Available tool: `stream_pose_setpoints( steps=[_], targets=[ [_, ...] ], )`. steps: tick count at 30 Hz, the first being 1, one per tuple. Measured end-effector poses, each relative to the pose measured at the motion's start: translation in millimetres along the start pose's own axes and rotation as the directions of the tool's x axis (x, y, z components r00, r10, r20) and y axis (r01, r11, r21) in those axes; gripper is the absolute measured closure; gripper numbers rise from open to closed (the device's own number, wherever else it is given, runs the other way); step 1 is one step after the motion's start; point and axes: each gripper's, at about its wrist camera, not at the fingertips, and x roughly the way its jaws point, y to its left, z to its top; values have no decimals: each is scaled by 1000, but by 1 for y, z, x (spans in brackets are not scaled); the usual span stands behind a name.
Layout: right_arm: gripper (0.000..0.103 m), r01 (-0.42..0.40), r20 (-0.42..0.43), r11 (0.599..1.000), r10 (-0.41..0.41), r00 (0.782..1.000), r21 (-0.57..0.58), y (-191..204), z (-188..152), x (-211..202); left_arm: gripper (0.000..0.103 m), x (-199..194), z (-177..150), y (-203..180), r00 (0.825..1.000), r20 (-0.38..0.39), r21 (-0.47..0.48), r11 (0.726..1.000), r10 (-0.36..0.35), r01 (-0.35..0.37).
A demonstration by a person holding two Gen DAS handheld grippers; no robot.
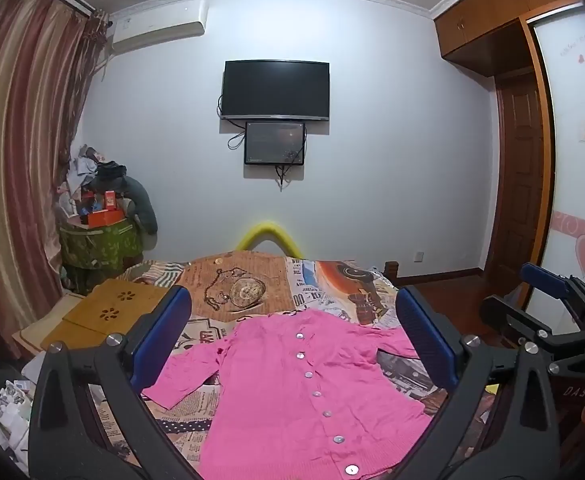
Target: Fold small clothes
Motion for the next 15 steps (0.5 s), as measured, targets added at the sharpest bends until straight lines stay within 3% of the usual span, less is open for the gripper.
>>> stream_pose_setpoints(
  steps=[8, 15],
  targets=[
    [1, -5, 0, 1000, 5, 1000, 8, 0, 0, 0, 0, -2, -4, -14, 1000, 22, 8, 1000, -20, 20],
    [1, -3, -6, 1000, 3, 1000, 7, -2, 1, 2, 0, -2, -4, 0, 1000, 17, -2, 1000, -17, 17]
  ],
)
